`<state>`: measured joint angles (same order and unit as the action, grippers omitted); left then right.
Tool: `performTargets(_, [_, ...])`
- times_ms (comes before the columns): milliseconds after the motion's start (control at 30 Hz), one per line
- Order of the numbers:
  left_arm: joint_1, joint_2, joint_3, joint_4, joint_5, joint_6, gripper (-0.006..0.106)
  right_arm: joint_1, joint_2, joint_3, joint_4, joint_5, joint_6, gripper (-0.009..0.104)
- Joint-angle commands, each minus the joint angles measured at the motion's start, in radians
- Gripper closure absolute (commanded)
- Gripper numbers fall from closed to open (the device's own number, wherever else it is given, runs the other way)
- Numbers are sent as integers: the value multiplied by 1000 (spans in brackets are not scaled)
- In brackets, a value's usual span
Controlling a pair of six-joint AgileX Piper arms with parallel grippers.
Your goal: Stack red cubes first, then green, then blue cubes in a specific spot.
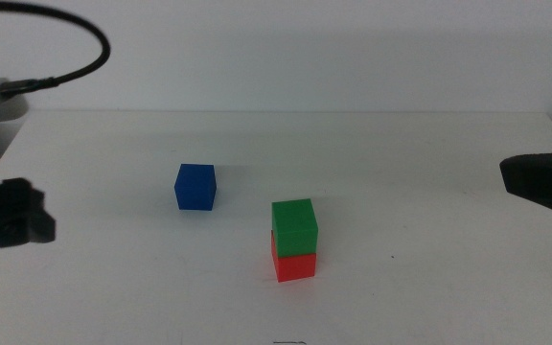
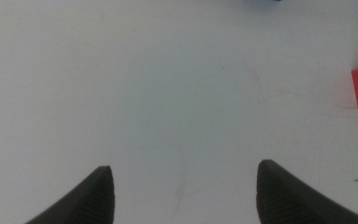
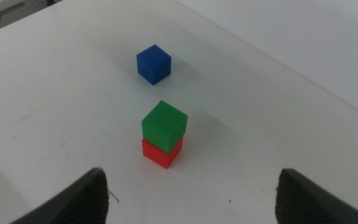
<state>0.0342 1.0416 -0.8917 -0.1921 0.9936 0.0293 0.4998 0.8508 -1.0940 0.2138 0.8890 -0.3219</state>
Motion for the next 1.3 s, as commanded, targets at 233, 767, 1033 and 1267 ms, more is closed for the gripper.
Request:
performTargets(233, [-46,200,-134,-43,-59,-37,26,-7,-6,-22,8,-62,-14,1])
performTargets(767, [-300,785,-795,159,106,-150,22,-7,-6,-22,8,-62,-14,1])
performTargets(1033, [-303,973,-987,131,153,-129,10,-7,-6,-22,8,-62,-14,1])
performTargets(1267, [-303,1050,-1003,103,141,-108,10,-7,-6,-22,8,-62,-14,1])
